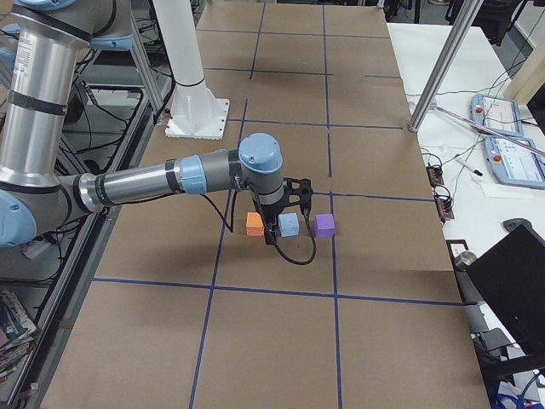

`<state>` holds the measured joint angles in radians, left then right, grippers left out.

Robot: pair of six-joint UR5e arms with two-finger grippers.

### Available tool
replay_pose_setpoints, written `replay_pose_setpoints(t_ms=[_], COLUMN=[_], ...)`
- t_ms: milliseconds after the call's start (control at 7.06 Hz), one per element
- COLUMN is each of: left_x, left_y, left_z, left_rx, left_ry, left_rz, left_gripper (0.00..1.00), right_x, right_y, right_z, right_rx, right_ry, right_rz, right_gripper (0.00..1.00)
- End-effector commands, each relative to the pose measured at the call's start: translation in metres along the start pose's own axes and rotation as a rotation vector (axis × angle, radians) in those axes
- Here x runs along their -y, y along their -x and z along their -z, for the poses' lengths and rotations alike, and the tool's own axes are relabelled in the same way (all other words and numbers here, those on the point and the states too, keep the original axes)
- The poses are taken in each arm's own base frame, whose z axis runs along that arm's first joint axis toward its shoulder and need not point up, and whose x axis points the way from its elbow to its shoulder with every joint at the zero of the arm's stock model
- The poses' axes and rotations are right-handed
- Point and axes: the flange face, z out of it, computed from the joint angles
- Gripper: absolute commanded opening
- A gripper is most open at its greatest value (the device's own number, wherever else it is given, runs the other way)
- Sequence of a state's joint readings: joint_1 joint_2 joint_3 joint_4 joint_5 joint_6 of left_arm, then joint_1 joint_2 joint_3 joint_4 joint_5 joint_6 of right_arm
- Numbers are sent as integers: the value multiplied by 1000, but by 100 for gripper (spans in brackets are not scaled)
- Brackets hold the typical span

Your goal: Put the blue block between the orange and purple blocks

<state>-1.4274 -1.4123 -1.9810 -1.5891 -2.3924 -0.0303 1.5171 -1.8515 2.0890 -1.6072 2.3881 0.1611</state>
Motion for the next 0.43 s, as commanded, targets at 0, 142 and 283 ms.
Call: replay_pose_setpoints(t_ms=[0, 142, 283], left_x=[-1, 1, 3], left_y=[4, 3, 1], left_z=[-3, -2, 0], left_rx=[1, 1, 0], left_ry=[10, 8, 2], left_rz=[9, 5, -1], left_gripper=[100, 100, 100], right_x=[1, 1, 1], right_y=[0, 1, 1], right_z=[0, 1, 1], right_rx=[-1, -1, -1], right_ry=[-1, -3, -4], right_rz=[1, 3, 4], right_gripper=[100, 100, 100])
